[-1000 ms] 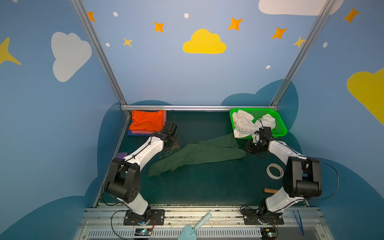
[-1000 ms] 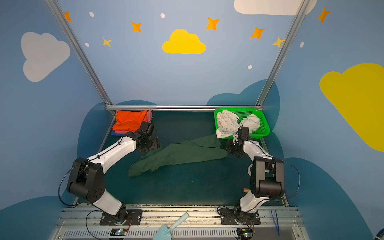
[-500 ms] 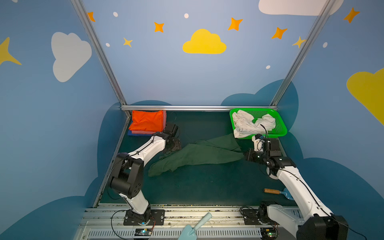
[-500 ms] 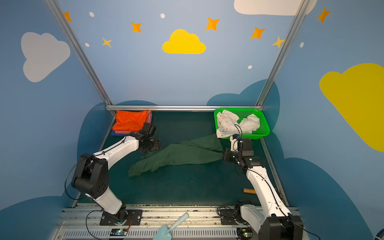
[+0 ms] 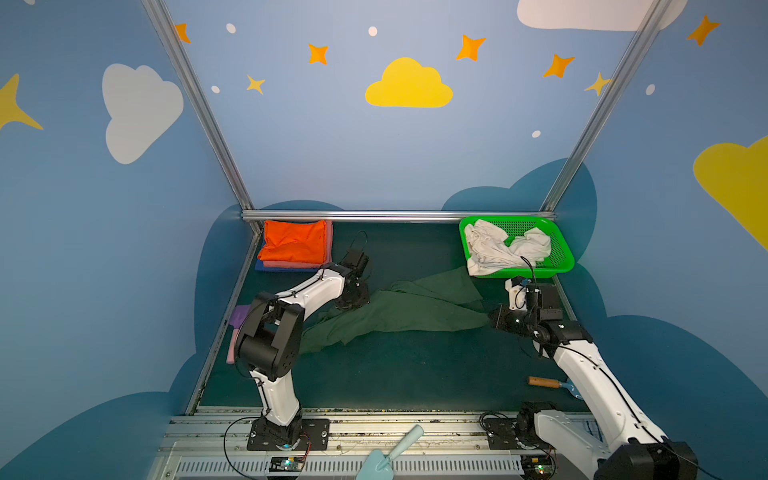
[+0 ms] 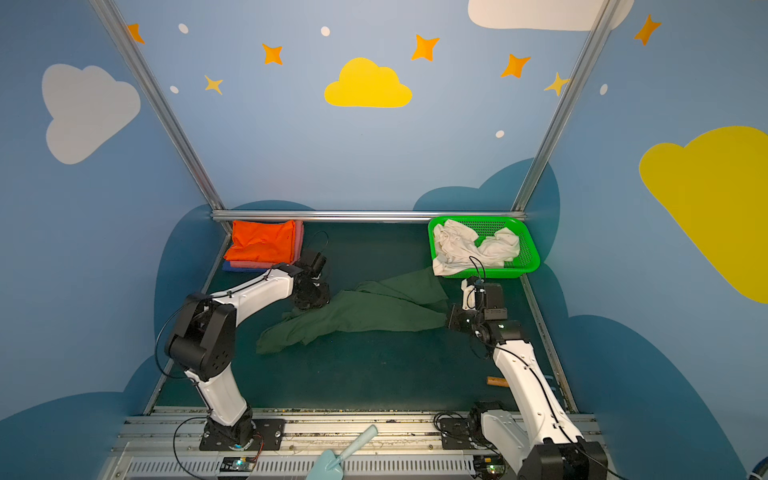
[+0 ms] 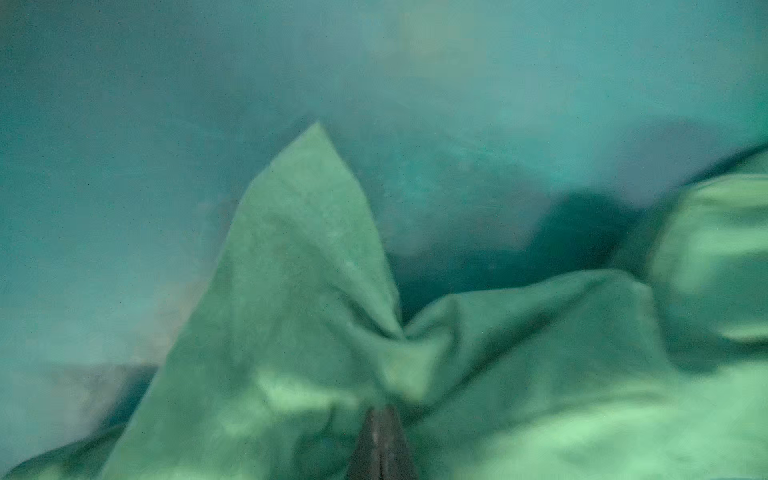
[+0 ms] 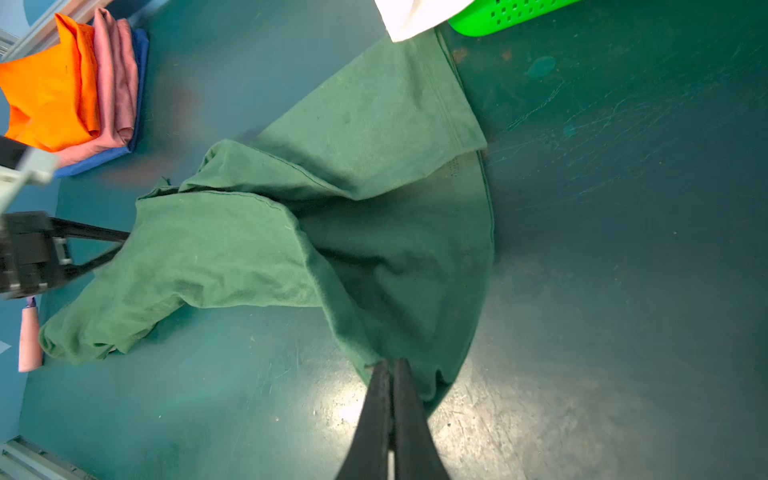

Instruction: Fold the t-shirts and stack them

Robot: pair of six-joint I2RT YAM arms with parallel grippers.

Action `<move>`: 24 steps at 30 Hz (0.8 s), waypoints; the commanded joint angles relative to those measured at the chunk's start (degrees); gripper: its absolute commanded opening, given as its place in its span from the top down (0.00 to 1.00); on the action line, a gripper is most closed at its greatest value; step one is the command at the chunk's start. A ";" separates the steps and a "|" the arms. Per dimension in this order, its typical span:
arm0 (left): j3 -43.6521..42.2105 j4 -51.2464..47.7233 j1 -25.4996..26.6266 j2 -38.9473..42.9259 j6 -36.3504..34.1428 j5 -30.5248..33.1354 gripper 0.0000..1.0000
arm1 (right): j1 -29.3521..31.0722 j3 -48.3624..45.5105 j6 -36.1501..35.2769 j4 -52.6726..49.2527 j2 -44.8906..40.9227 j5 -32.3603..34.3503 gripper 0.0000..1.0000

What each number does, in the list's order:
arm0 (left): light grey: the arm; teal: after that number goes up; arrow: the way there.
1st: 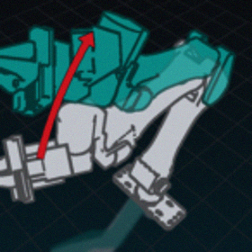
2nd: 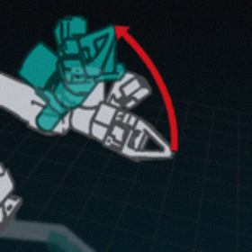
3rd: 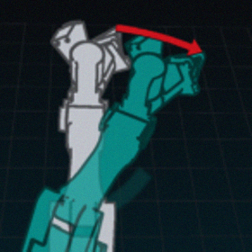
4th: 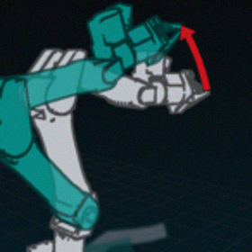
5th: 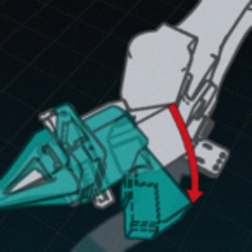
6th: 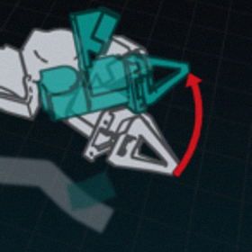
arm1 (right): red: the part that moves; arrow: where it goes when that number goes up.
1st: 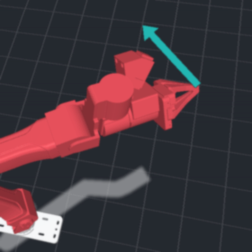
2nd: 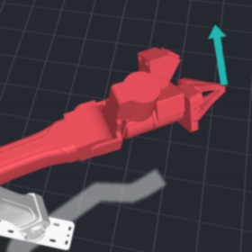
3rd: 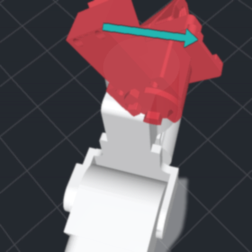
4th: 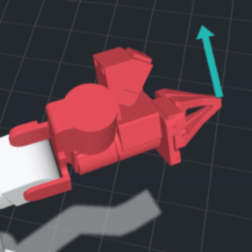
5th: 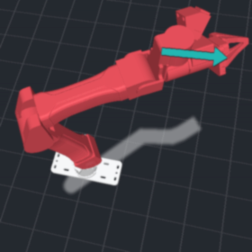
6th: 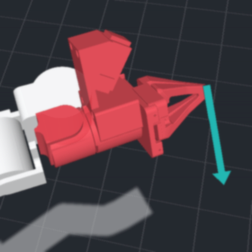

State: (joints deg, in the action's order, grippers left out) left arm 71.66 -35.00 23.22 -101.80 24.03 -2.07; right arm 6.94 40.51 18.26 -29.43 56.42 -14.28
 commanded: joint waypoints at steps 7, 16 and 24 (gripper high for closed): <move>-10.14 4.92 5.14 15.48 1.66 4.88 0.94 | 0.77 -0.43 1.17 1.13 0.46 -0.70 1.00; -7.24 2.72 5.25 5.28 1.01 7.92 0.43 | 1.30 -0.43 0.91 1.43 1.37 -2.00 1.00; -4.30 0.37 6.57 2.50 -0.08 9.28 0.95 | 1.50 -1.40 1.46 0.90 -1.57 -0.66 1.00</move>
State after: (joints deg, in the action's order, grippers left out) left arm 66.63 -32.67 28.91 -100.60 24.40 5.43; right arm 8.08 39.75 19.29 -28.51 56.25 -15.46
